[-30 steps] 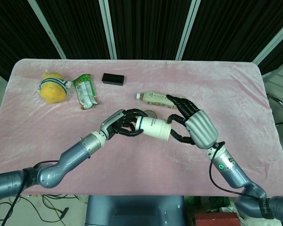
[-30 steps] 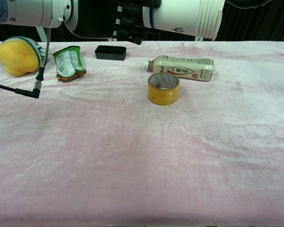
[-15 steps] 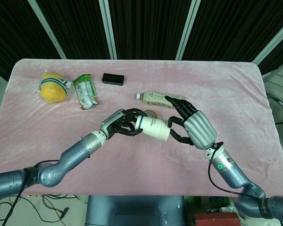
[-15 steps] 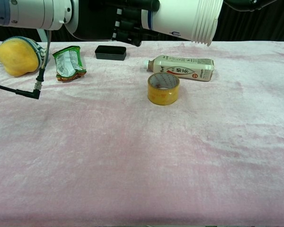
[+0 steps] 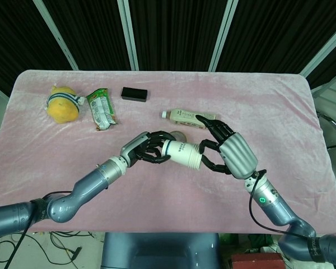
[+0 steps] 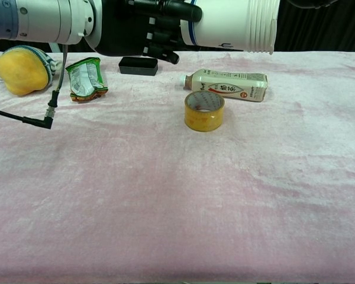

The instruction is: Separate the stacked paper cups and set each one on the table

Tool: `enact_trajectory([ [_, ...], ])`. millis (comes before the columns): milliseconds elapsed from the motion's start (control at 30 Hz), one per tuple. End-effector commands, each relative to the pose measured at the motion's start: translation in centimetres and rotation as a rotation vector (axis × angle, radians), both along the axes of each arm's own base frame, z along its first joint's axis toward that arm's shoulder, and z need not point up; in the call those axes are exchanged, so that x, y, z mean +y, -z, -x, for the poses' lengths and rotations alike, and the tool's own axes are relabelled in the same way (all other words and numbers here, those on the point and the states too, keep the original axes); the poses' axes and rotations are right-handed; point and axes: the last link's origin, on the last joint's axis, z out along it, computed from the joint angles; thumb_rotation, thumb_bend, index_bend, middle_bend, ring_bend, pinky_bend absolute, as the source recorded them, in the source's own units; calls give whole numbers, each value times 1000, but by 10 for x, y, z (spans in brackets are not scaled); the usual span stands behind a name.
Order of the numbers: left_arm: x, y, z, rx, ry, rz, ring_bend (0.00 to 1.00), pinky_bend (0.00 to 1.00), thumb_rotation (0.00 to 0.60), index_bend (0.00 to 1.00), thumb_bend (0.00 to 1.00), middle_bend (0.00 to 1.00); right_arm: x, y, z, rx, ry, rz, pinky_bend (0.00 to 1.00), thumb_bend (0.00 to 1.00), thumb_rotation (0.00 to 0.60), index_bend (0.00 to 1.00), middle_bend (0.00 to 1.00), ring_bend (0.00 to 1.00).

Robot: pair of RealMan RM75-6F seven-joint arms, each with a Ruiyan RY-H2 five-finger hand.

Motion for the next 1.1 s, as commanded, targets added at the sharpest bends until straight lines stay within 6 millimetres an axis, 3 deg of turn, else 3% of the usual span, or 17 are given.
enact_trajectory([
  [33, 0, 1, -1, -2, 1, 1, 354, 592, 600, 436, 418, 458, 2, 0, -1, -9, -4, -4, 176, 516, 600, 815, 61, 162],
  [200, 0, 0, -1, -1, 1, -2, 354, 592, 600, 436, 418, 457, 5, 0, -2, 1, -26, 13, 176, 549, 600, 866, 72, 169],
  [567, 3, -15, 9, 16, -7, -36, 354, 592, 600, 436, 418, 455, 3, -11, 10, 47, -2, 46, 176, 551, 600, 877, 74, 169],
  [1100, 11, -48, 57, 73, -84, -81, 350, 592, 600, 436, 418, 450, -3, -40, 38, 32, 70, 88, 176, 550, 600, 886, 73, 168],
])
